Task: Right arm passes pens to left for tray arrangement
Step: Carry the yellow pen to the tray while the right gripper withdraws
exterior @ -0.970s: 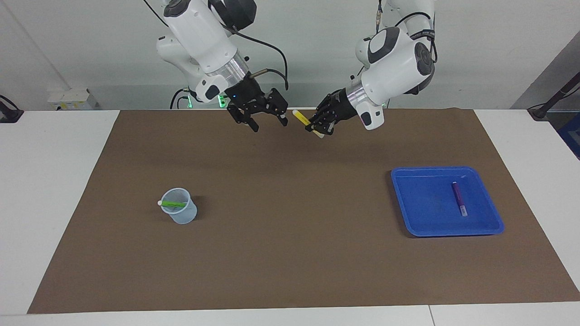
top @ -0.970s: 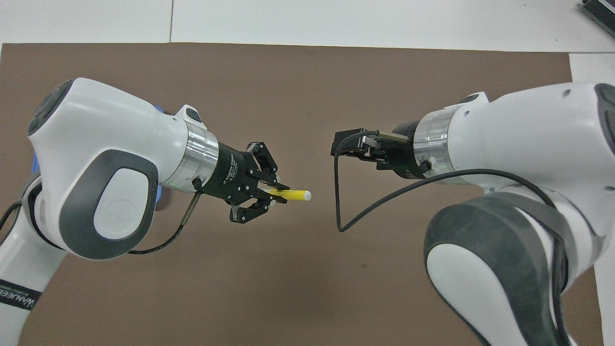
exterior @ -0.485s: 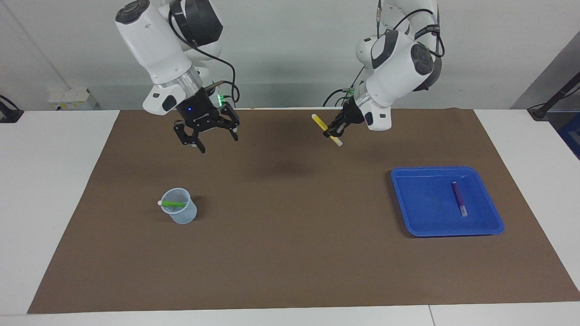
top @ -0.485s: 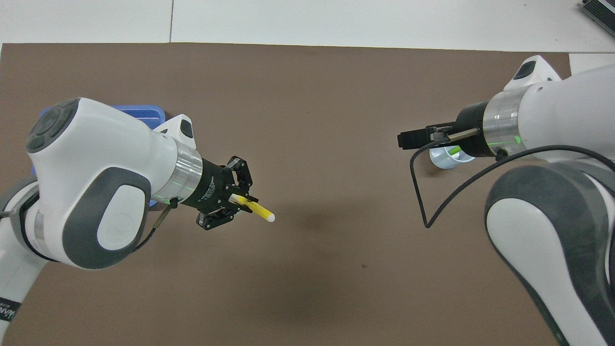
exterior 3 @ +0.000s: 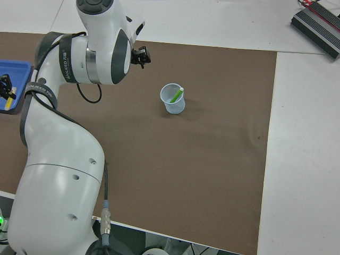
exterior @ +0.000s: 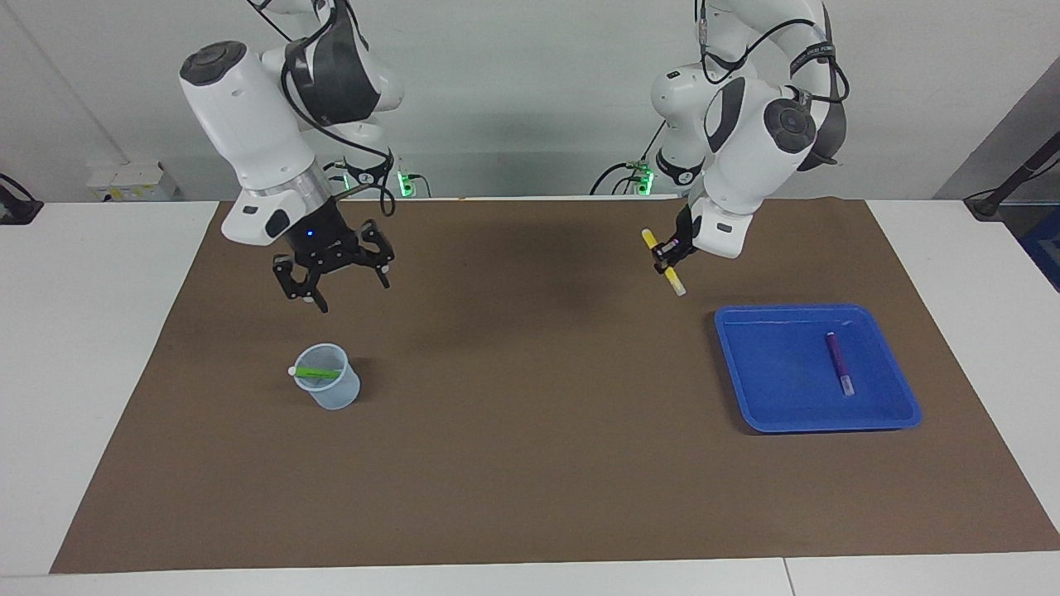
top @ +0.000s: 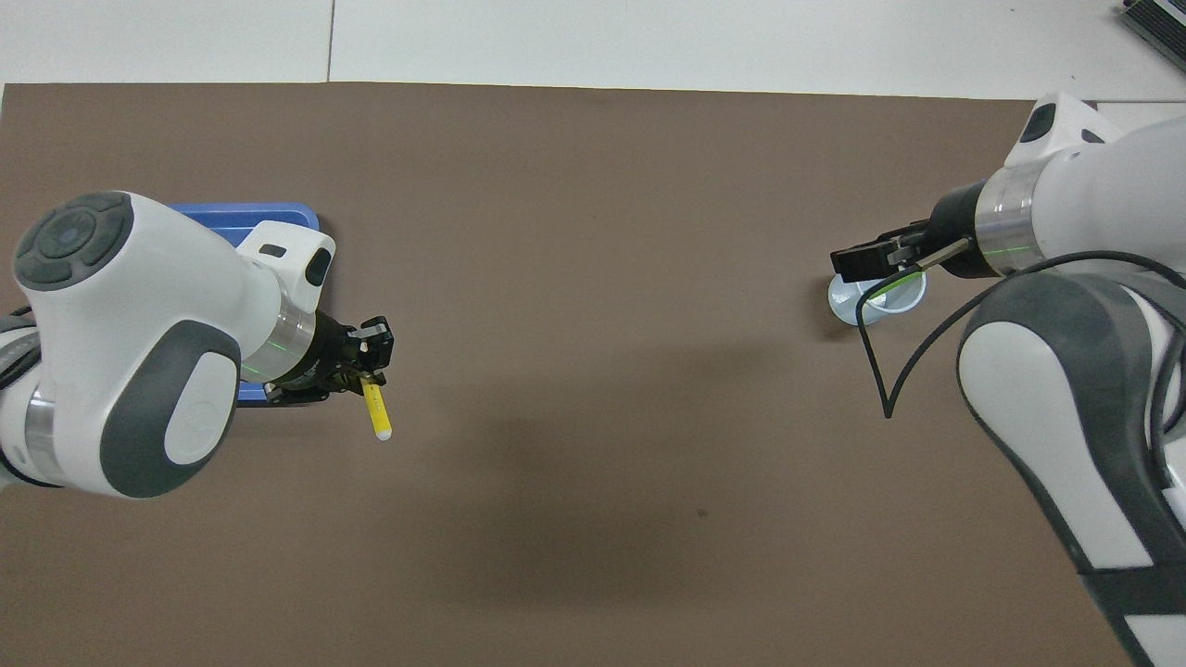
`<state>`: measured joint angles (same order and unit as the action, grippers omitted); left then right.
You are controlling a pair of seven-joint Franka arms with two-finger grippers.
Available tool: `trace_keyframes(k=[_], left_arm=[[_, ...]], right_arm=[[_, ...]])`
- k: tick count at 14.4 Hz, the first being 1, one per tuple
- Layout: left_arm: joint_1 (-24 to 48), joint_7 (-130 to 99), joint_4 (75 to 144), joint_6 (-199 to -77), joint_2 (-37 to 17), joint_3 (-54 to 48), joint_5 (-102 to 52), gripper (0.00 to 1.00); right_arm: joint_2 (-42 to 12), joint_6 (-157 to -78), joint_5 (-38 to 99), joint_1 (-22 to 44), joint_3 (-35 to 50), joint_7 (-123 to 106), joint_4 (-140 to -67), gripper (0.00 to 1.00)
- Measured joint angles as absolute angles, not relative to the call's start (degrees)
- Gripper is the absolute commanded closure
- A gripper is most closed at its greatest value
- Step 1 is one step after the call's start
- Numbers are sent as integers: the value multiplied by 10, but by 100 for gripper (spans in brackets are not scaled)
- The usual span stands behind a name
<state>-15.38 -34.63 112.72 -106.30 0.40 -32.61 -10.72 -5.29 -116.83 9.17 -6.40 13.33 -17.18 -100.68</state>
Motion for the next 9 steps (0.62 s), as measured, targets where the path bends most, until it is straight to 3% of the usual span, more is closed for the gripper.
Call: trace_keyframes(k=[9], left_arm=[[-200, -140, 1128, -1134, -57, -324, 73, 100]], right_arm=[[-161, -1283, 51, -104, 131, -273, -1022, 0]])
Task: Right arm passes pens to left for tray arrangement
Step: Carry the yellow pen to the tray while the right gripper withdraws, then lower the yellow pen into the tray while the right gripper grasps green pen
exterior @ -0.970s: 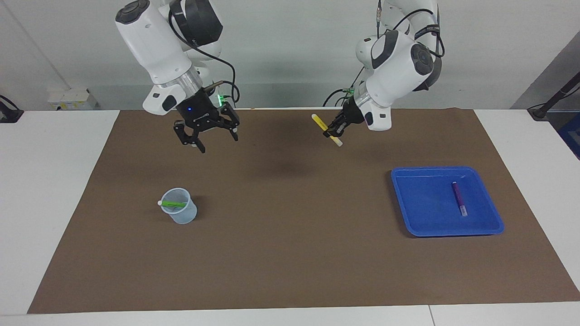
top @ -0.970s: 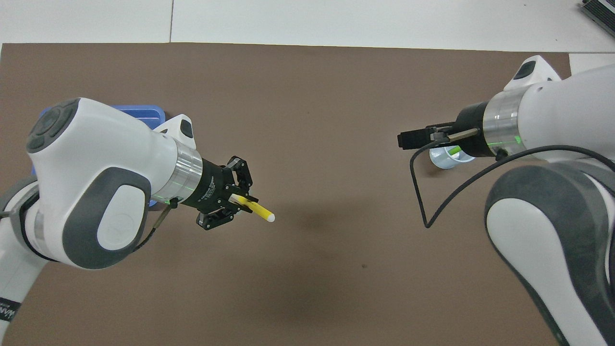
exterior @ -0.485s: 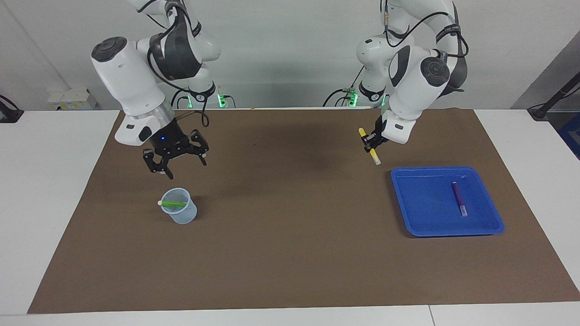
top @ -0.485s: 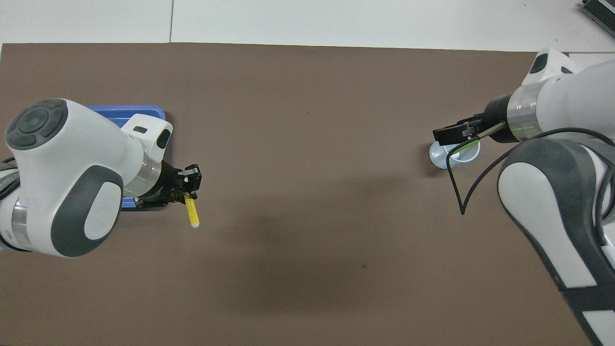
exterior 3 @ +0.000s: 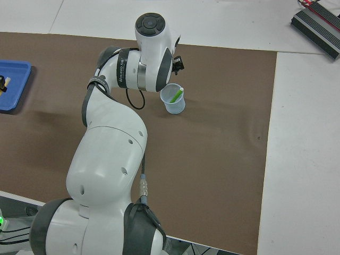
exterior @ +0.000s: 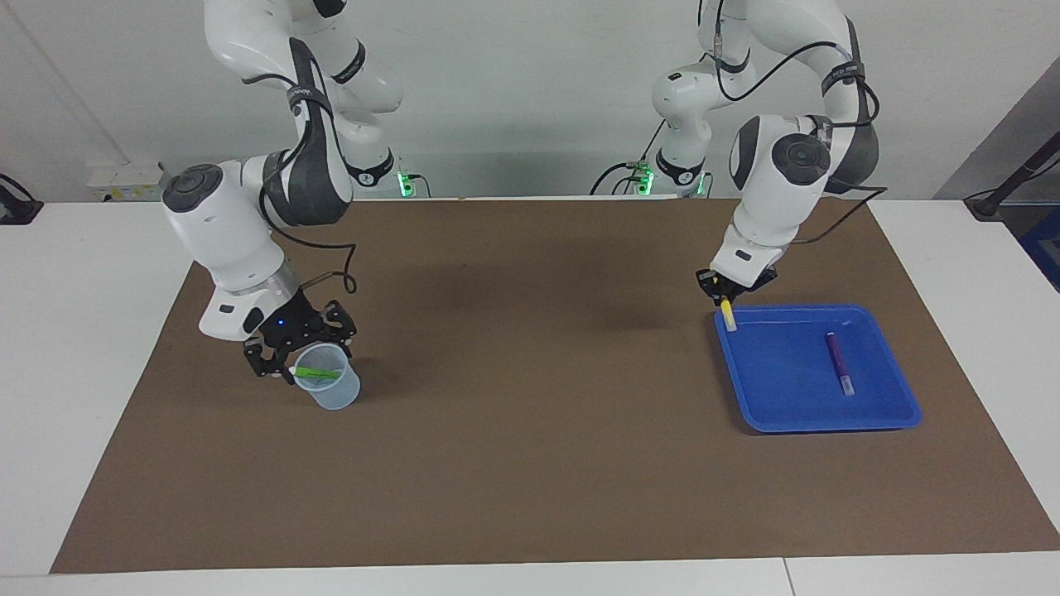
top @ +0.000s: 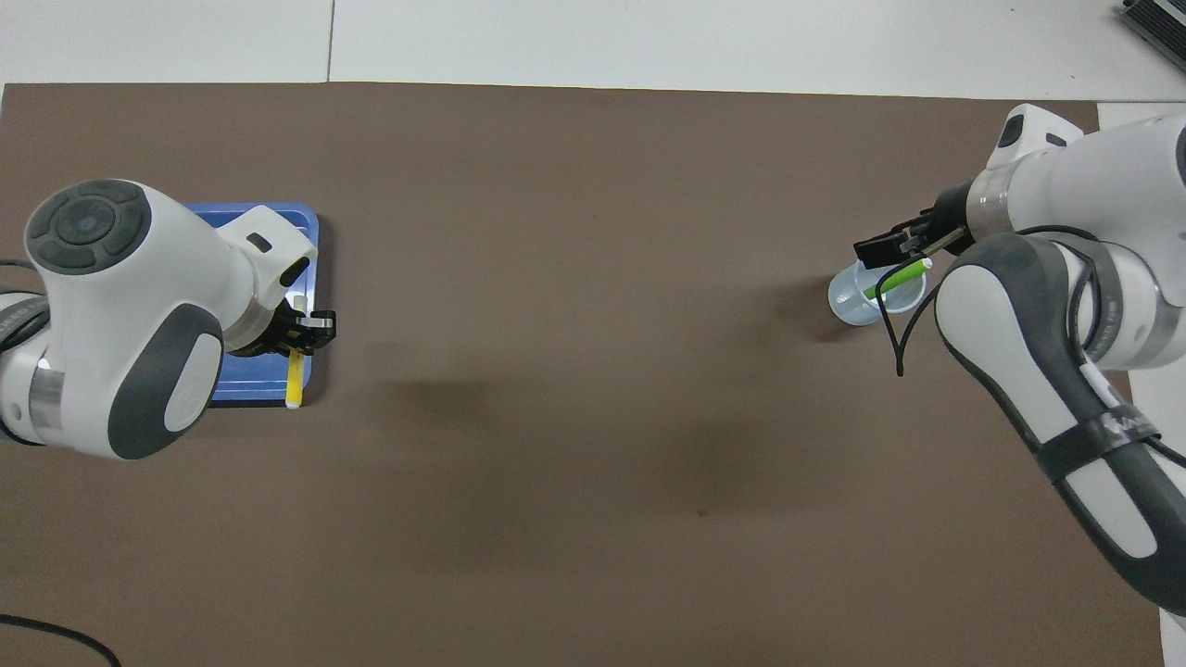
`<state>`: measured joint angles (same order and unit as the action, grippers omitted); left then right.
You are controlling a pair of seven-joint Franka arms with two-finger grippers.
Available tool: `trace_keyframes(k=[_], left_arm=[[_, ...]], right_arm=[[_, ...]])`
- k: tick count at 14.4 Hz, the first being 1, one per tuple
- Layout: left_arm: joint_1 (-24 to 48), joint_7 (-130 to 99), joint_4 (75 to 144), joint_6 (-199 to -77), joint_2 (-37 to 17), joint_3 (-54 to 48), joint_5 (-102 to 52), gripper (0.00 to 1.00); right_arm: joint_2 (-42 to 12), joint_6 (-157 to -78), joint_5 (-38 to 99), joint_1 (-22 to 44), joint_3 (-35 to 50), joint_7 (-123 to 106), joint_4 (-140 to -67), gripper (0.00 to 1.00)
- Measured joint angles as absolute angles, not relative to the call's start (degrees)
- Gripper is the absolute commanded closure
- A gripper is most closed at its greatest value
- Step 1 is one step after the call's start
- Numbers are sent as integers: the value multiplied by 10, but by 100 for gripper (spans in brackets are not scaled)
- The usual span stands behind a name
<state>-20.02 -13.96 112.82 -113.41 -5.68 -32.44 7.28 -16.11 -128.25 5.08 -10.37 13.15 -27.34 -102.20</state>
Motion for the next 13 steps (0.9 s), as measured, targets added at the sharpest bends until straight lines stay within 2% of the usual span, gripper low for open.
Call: trace_keyframes(k=[8, 13], left_arm=[[-277, -73, 1108, -1213, -138, -320, 122, 100], [-300, -67, 1099, -1256, -186, -312, 152, 100]], right_arm=[[-181, -1304, 51, -125, 132, -321, -1032, 1], [-181, -1328, 51, -131, 132, -322, -1060, 22]])
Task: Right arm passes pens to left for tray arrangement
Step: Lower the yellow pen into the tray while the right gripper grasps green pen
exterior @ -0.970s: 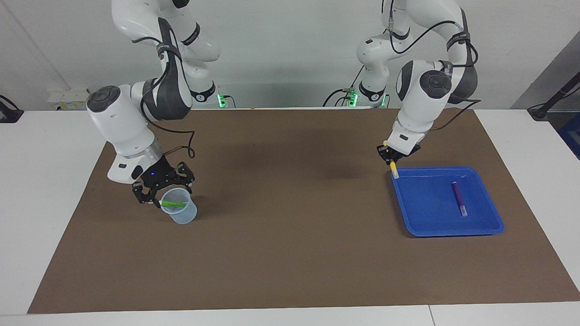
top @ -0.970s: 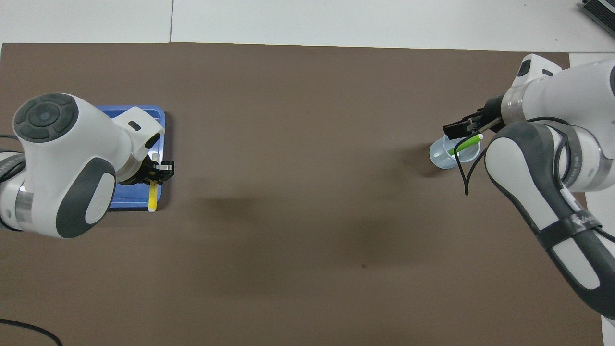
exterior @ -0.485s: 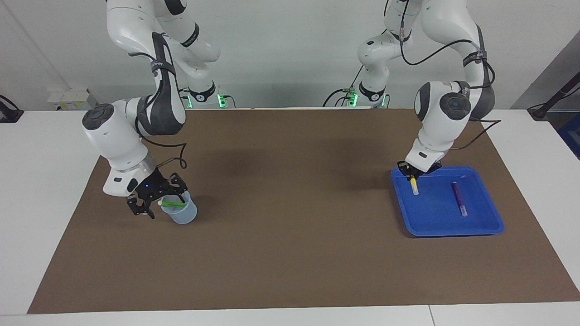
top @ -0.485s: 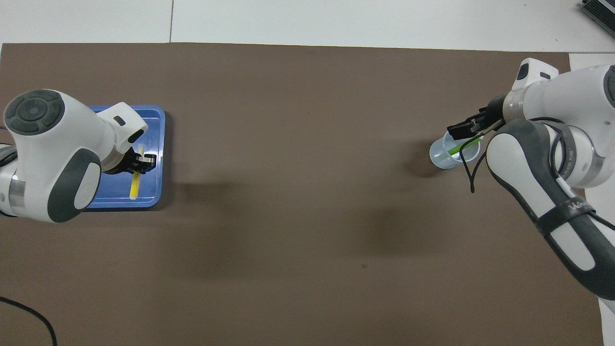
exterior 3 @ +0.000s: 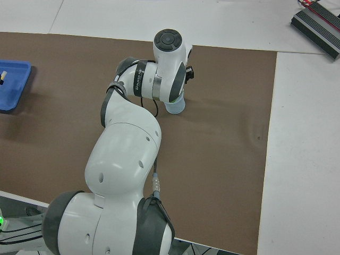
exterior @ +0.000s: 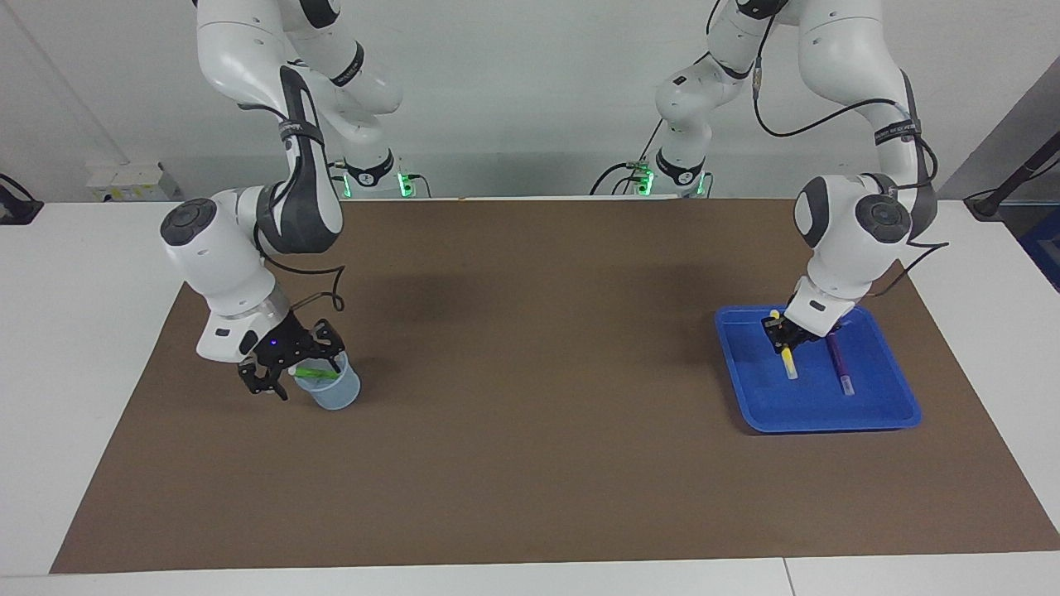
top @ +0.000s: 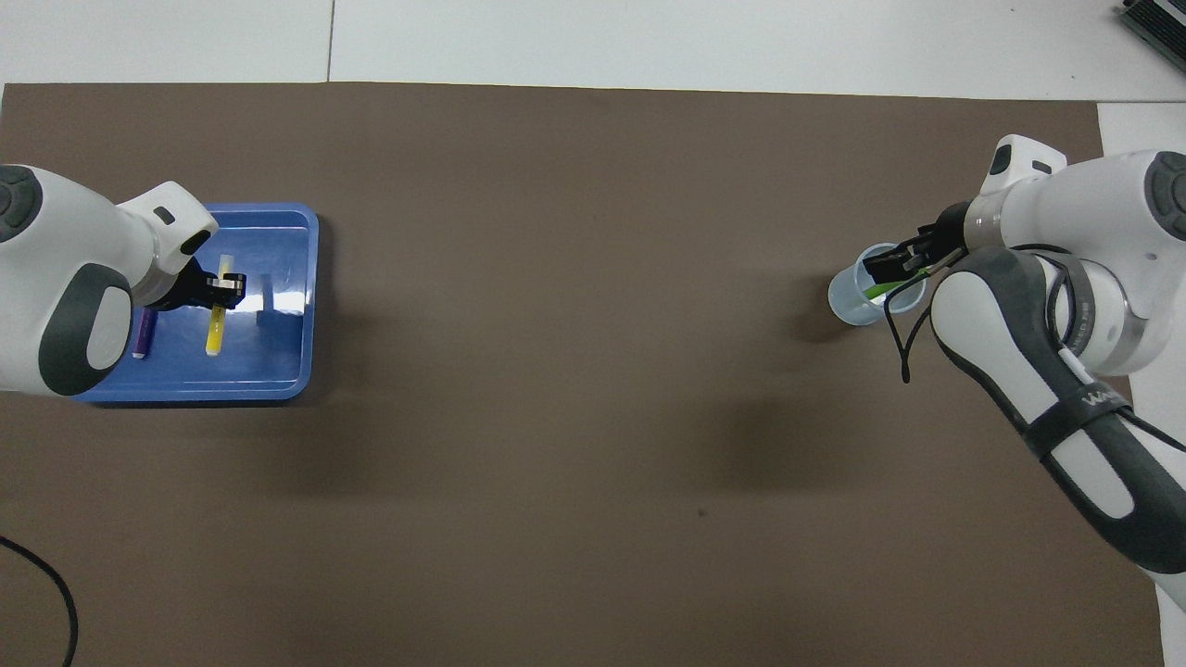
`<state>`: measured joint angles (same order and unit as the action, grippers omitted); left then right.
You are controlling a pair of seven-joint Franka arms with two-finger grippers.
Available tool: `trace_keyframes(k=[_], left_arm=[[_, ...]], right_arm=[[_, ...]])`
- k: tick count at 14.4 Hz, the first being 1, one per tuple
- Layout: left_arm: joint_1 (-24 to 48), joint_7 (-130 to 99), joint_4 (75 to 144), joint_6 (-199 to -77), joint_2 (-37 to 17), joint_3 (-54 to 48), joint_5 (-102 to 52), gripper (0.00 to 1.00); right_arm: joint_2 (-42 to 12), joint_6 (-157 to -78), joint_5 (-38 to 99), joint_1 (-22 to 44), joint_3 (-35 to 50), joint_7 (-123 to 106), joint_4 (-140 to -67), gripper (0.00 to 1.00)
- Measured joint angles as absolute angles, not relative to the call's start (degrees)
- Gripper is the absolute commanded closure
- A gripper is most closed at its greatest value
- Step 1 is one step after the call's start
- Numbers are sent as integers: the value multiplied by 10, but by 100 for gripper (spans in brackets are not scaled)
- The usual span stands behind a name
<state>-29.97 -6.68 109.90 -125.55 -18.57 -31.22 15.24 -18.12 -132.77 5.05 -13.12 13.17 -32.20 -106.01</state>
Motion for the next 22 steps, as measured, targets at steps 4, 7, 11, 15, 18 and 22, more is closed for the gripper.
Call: trace_keyframes(k=[4, 7, 11, 15, 18, 22], left_arm=[[-315, -57, 1096, -1283, -208, -308, 158, 100], [-328, -28, 1095, -1299, -214, -307, 159, 100], [-338, -17, 1096, -1308, -220, -307, 159, 100], [-345, -17, 1104, -1323, -232, -306, 159, 100], [-348, -17, 1105, -1331, -234, -306, 159, 100], [-348, -17, 1108, -1334, -234, -306, 159, 100]], right_arm=[[-181, -1327, 50, -131, 132, -322, -1060, 27], [-181, -1325, 50, -131, 132, -322, -1060, 32], [-181, -1319, 50, -131, 132, -322, -1059, 34], [-180, -1316, 50, -131, 132, -322, -1058, 39], [-180, -1310, 50, -131, 132, -322, -1054, 46], [-178, -1300, 50, -131, 132, -322, -1050, 48]])
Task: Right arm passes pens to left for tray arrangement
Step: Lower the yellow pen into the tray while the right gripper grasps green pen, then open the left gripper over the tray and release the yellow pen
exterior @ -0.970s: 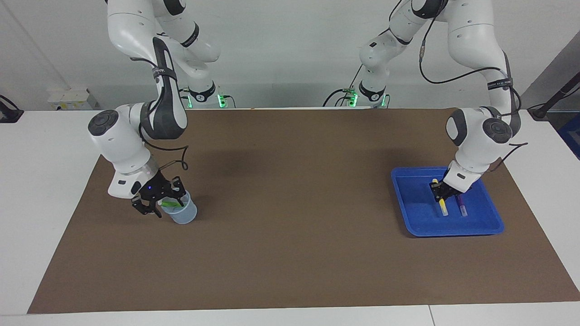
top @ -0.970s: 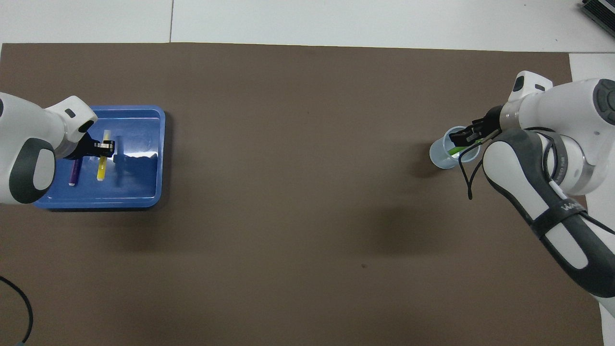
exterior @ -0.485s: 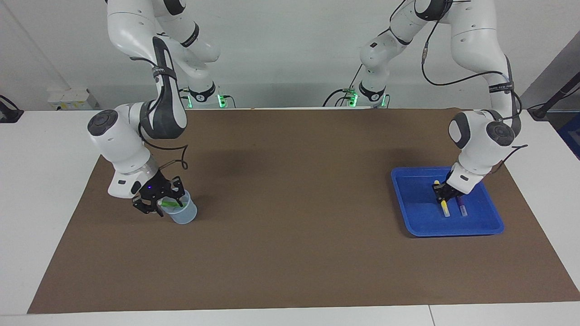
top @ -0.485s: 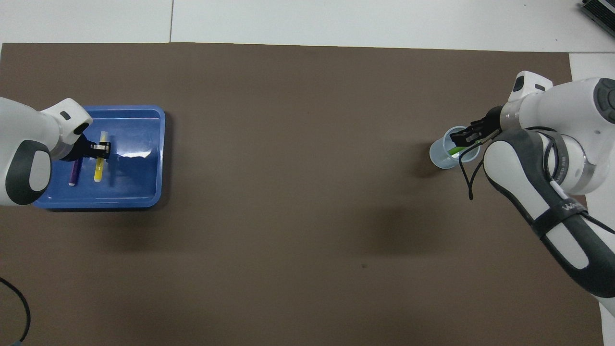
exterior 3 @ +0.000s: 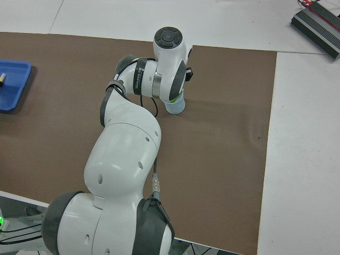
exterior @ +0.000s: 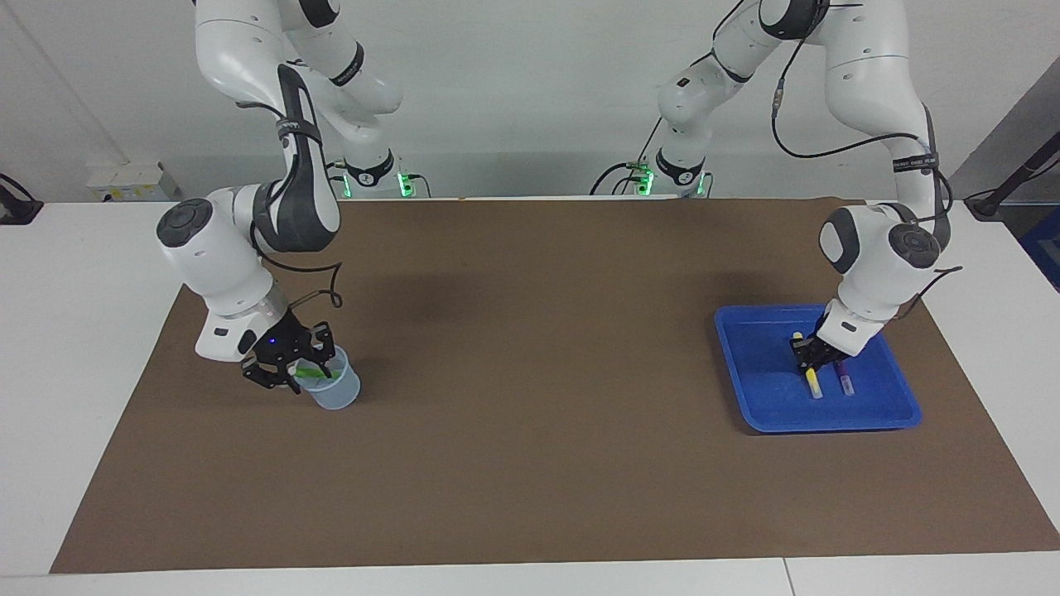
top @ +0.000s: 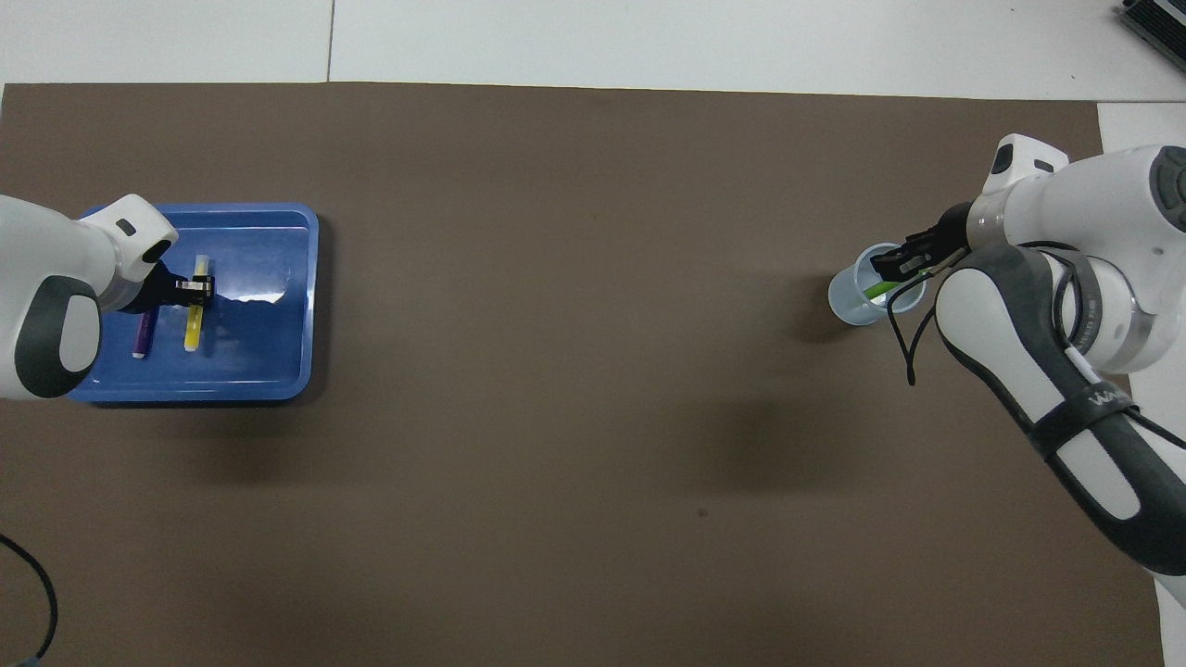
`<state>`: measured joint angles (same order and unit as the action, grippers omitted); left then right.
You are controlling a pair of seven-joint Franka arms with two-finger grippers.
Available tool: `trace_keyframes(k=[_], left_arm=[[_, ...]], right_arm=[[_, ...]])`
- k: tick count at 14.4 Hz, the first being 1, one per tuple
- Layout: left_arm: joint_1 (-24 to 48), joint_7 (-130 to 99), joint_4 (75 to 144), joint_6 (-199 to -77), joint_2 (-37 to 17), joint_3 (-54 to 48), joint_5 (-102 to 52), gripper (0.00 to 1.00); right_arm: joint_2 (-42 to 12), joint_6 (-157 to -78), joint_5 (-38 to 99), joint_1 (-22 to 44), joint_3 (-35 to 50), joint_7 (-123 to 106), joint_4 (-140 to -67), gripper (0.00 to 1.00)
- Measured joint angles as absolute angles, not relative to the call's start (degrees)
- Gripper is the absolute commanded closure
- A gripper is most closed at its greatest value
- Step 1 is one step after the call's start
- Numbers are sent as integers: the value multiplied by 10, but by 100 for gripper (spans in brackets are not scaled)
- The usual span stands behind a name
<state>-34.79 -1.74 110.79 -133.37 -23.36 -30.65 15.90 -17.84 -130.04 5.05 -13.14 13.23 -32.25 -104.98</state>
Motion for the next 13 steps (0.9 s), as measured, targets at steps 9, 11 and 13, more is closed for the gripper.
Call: trace_keyframes(k=[9, 11, 13], left_arm=[[-348, -17, 1110, -1334, -234, -307, 159, 64], [-348, -17, 1111, -1334, -234, -307, 159, 62], [-348, -17, 1112, -1334, -234, -307, 159, 62]], right_arm=[[-175, -1288, 50, -132, 133, -322, -1048, 42], [-175, -1288, 50, -132, 132, -322, -1048, 42], [-175, -1288, 50, -132, 131, -323, -1048, 42]])
